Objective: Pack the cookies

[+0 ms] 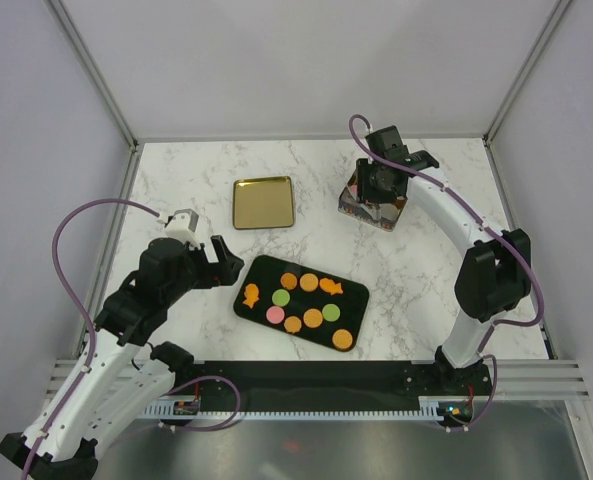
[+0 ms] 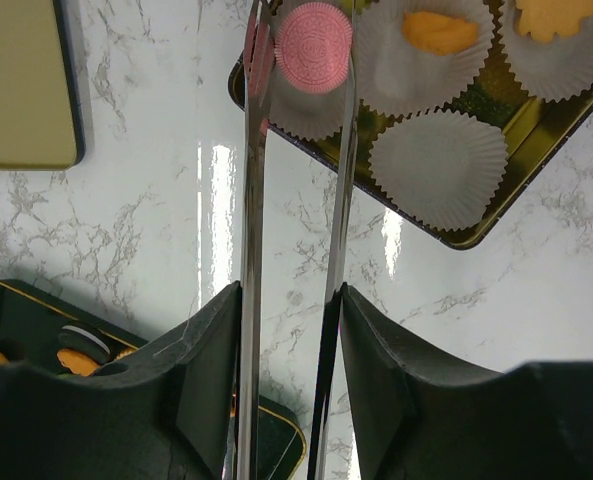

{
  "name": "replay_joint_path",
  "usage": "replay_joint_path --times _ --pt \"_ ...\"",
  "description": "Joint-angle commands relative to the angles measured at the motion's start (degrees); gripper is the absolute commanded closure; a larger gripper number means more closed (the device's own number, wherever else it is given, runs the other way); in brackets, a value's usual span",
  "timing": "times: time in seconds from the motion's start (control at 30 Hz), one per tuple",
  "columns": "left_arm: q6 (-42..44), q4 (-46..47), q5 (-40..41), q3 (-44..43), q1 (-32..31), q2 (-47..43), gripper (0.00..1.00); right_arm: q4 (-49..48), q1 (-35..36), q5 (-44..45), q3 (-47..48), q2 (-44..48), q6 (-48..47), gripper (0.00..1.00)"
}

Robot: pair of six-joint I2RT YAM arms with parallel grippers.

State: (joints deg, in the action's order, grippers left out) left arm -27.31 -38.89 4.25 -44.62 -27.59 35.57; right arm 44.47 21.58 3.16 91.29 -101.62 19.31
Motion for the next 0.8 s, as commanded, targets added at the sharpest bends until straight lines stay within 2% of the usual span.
replay_joint_path --times 0.0,0.57,0.77 --pt "1.03 0.84 0.67 -0.2 0.08 -0.33 0.0 -2.1 0.21 -1.14 0.21 2.4 0.64 0.49" --pt "0.94 0.93 0.67 -0.12 0.08 -0.42 0.0 -1.84 0.13 -1.4 0.12 2.57 0.55 0.46" --pt "1.03 0.92 0.67 -0.2 0.08 -0.42 0.0 0.09 0.13 -0.96 1.26 6.07 0.55 0.46"
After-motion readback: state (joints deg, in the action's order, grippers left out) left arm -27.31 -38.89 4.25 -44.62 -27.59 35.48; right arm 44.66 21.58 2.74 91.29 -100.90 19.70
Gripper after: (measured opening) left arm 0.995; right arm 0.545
